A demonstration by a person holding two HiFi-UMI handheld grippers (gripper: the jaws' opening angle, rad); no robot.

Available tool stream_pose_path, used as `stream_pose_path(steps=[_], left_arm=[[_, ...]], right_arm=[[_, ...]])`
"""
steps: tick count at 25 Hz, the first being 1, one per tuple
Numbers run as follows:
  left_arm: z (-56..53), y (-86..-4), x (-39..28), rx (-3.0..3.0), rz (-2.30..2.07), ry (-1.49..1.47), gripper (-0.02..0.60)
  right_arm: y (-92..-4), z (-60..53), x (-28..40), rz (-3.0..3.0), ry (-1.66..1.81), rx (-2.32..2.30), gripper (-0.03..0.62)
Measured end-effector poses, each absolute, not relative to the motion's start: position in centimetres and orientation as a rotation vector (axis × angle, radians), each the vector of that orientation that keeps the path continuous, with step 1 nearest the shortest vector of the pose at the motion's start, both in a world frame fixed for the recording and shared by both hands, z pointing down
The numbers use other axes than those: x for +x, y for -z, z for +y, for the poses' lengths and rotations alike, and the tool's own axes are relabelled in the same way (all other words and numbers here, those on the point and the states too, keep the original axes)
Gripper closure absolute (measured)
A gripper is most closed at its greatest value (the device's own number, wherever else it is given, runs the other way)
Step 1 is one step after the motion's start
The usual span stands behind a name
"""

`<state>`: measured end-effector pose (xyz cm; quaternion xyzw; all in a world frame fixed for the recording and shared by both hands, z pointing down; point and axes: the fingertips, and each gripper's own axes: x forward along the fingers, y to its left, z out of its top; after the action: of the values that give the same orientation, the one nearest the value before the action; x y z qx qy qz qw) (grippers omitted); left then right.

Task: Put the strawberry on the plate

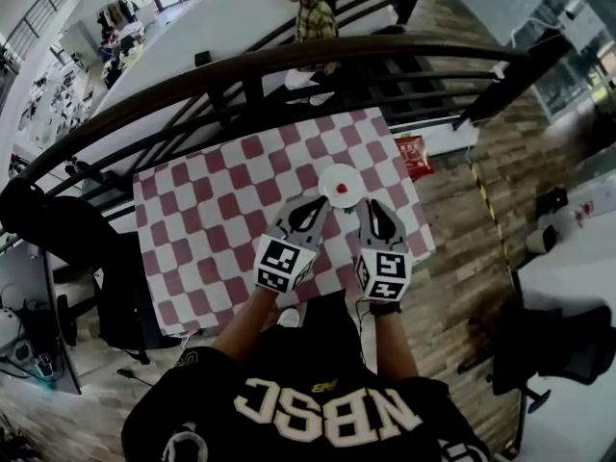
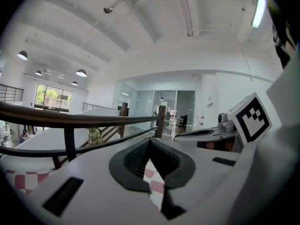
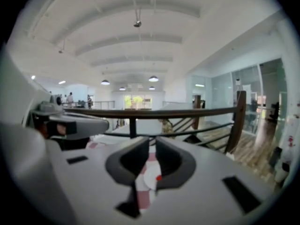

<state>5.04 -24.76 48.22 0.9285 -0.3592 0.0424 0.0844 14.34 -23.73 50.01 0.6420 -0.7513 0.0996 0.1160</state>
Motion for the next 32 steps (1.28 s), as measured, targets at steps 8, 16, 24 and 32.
stream_pose_path(steps=[8,16,24,32], left_arm=[[-18.5,-45.6,5.0,2.874,-0.971,-0.112,0.572],[-16.0,-44.5,3.2,2.898,-0.954,-0.092,0.572],[-17.0,-44.4,1.3,2.855,-0.996,-0.068,0.572],[-20.8,-42.2,0.6,2.843,-1.04,0.006,0.572]], right_arm=[[-47.1,-16.3,13.6,-2.113,-0.295,2.12,0.574],[-45.6,-13.0,11.0,-2.096,-0.285,2.174,0.576],[-45.6,-13.6,7.9,-2.117,-0.279,2.095,0.576],[-43.1,-16.7,8.6,-2.132,-0.21,2.121,0.576]])
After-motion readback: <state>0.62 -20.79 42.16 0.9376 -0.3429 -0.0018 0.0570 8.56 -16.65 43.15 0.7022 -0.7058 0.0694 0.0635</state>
